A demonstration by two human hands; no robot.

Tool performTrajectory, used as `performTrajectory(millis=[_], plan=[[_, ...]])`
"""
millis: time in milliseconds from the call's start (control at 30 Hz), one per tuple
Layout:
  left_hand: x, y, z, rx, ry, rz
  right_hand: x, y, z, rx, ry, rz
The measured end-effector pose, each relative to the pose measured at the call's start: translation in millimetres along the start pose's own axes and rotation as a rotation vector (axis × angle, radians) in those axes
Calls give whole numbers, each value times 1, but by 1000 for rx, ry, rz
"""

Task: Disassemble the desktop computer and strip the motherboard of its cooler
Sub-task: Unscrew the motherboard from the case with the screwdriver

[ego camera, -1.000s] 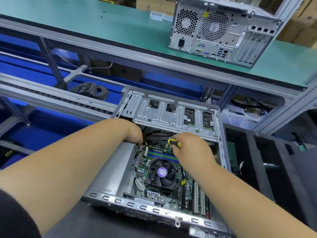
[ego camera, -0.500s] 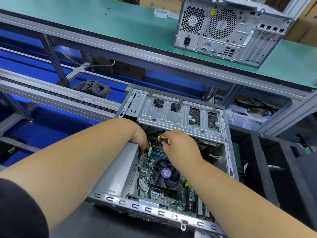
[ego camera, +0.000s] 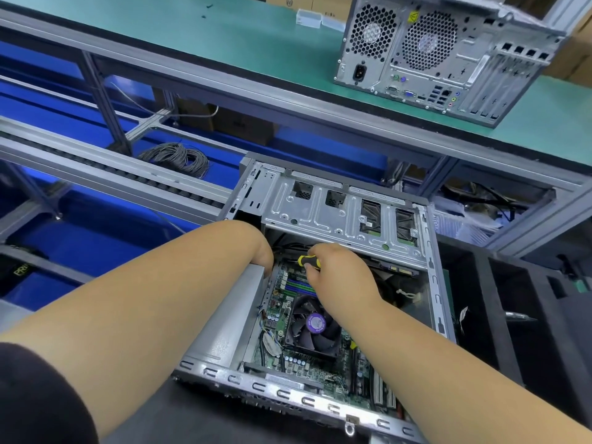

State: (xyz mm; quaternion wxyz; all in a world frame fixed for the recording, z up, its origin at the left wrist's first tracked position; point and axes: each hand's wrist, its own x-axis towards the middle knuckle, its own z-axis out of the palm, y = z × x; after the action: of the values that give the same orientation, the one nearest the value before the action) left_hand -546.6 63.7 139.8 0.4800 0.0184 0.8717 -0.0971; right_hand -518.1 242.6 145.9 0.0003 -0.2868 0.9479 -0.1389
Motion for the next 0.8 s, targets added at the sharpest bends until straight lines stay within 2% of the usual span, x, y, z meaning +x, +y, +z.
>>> performTrajectory(millis=[433, 800], plan=[[8, 12, -1, 95, 87, 41, 4, -2, 8, -61, 9, -7], [11, 10, -1, 121, 47, 22, 4, -3, 11, -76, 13, -24]])
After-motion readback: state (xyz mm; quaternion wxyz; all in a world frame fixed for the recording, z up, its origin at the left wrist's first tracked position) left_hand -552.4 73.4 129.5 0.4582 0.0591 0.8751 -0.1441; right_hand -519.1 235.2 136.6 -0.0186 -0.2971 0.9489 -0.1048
